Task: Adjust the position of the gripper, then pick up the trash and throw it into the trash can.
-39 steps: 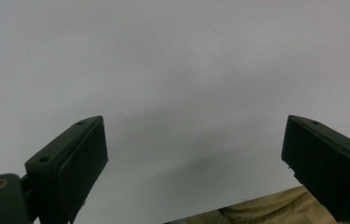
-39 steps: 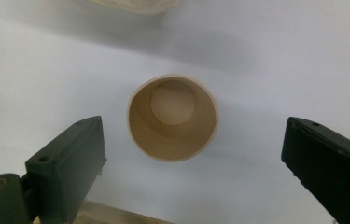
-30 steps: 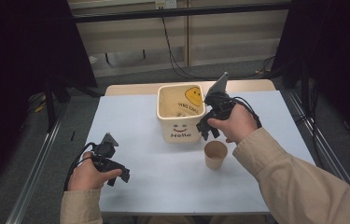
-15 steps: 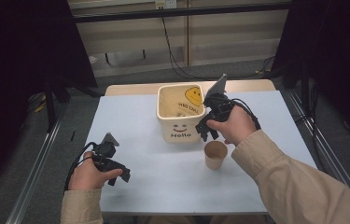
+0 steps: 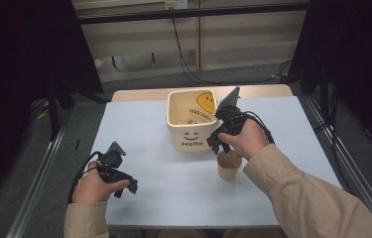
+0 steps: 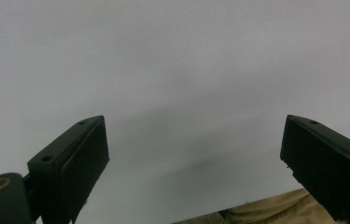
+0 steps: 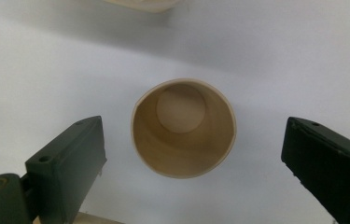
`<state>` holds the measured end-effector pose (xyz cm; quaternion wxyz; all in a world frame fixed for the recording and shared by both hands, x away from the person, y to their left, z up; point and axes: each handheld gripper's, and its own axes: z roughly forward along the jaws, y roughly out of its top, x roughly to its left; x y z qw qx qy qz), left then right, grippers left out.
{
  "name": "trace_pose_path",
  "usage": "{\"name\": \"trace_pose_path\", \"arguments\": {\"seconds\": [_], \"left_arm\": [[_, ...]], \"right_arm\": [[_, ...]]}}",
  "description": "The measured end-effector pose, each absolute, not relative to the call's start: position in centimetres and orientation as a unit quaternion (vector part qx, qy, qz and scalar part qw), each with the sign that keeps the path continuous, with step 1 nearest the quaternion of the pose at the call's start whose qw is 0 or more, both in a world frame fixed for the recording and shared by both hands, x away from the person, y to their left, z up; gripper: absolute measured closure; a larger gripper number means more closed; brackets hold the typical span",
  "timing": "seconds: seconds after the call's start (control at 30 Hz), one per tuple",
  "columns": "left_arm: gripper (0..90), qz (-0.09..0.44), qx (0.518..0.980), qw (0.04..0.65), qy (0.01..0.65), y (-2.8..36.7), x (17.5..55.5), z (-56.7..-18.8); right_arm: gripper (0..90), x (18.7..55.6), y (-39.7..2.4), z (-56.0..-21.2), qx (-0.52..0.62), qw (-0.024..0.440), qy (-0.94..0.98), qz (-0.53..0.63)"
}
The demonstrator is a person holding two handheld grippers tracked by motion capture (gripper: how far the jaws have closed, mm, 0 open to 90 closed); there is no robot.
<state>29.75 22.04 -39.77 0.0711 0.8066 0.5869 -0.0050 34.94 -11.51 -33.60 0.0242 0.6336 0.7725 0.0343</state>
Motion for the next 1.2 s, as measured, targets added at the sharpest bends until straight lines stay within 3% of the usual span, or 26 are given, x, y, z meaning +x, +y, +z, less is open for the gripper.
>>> {"name": "trace_pose_path", "arguments": {"seconds": [1.2], "left_arm": [[7.8, -0.004, 0.806, 0.076, 0.587, 21.5, 29.9, -39.6]], "right_arm": [[6.0, 34.5, -11.9, -36.8, 0.636, 0.003, 0.771, 0.027]]}}
